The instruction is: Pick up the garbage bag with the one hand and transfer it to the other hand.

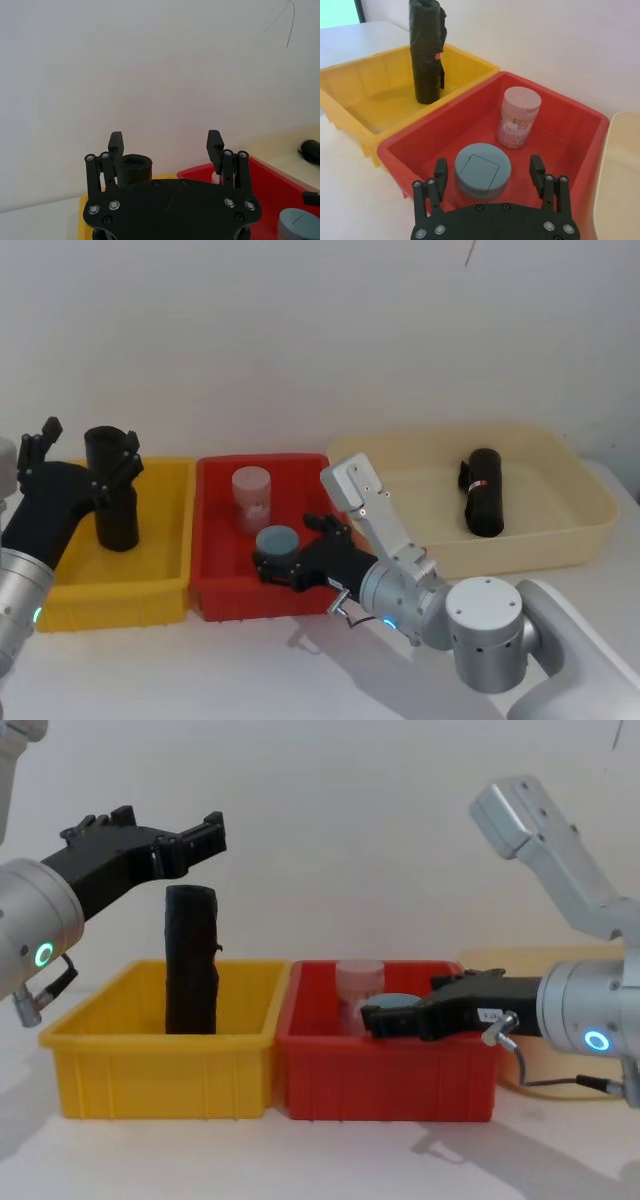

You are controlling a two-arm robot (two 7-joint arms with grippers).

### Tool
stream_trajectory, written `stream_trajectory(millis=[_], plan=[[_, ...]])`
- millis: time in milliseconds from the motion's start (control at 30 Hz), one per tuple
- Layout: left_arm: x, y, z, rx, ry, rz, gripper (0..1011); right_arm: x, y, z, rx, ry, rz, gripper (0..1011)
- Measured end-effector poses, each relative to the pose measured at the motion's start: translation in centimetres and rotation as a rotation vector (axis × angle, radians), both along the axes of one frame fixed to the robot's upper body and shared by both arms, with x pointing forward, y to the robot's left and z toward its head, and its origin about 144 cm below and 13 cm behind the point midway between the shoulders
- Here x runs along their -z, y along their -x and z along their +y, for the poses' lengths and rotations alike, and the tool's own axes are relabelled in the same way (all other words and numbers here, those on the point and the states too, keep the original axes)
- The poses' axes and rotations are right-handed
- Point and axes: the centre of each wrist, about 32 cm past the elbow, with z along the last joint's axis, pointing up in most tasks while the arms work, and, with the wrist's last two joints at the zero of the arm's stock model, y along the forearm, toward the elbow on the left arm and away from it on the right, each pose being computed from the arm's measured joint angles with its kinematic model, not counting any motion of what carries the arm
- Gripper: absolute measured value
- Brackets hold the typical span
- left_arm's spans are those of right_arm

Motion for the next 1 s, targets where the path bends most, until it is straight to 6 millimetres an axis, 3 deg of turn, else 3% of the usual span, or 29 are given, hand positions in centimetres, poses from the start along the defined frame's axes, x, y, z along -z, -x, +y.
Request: stream_trajectory(millis=[133, 267, 633, 1000], plan=[[0.0, 0.0, 0.0, 0.0, 0.0, 0.0, 1000, 0.0, -0.2, 0.1, 0.011, -0.012, 0.02, 1002], [0.0, 0.0, 0.0, 0.0, 0.0, 0.0, 1001, 0.0, -0.3, 0.2, 0.023, -0.025, 0.042, 936], [0.0, 0.0, 0.0, 0.0, 0.0, 0.0, 1001, -0.2, -0.8, 0.4, 0.051, -0.076, 0.116, 660], [0.0, 0.0, 0.0, 0.0, 0.0, 0.0, 1000, -1.2, -0.9, 0.3, 0.058, -0.16, 0.131, 661]])
